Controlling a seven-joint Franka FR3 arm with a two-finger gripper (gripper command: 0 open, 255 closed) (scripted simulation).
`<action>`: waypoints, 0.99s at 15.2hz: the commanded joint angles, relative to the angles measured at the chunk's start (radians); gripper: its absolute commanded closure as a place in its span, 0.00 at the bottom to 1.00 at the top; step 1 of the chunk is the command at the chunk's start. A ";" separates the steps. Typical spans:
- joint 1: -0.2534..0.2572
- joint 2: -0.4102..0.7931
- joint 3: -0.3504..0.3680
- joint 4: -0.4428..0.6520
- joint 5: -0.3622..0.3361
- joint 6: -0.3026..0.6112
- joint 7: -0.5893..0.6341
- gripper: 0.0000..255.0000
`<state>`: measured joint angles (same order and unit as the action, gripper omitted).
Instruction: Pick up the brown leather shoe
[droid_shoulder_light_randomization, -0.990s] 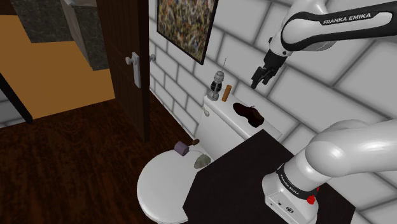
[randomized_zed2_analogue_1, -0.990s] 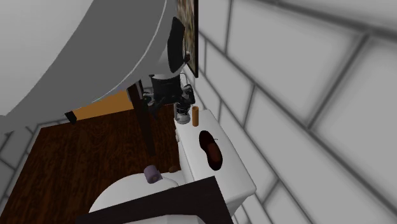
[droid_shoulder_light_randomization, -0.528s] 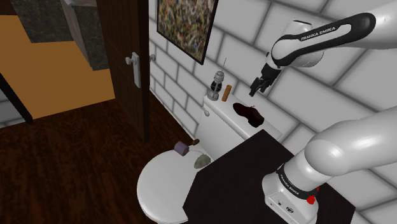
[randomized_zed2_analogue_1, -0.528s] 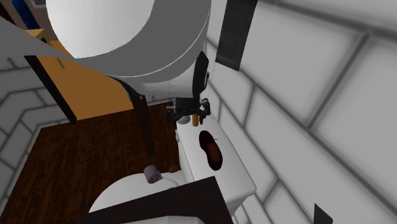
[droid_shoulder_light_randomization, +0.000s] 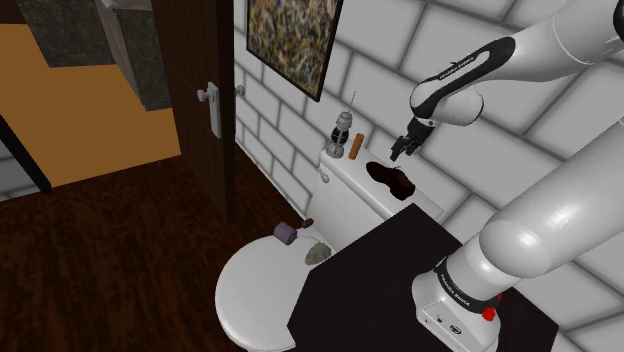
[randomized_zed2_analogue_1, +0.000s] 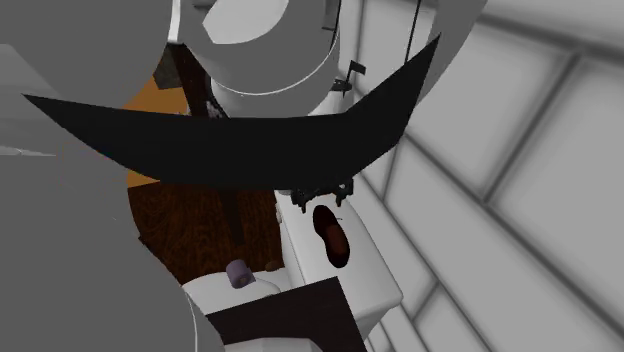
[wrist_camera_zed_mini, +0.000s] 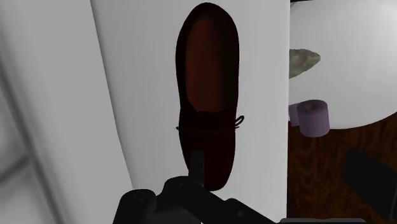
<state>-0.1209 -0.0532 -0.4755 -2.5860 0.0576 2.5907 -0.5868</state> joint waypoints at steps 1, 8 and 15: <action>0.003 0.095 -0.016 0.034 0.106 0.047 -0.098 0.00; -0.052 0.266 0.040 0.092 0.322 0.128 -0.280 0.00; -0.079 0.322 0.081 0.102 0.393 0.166 -0.334 1.00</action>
<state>-0.1998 0.2669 -0.3959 -2.4841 0.4493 2.7554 -0.9198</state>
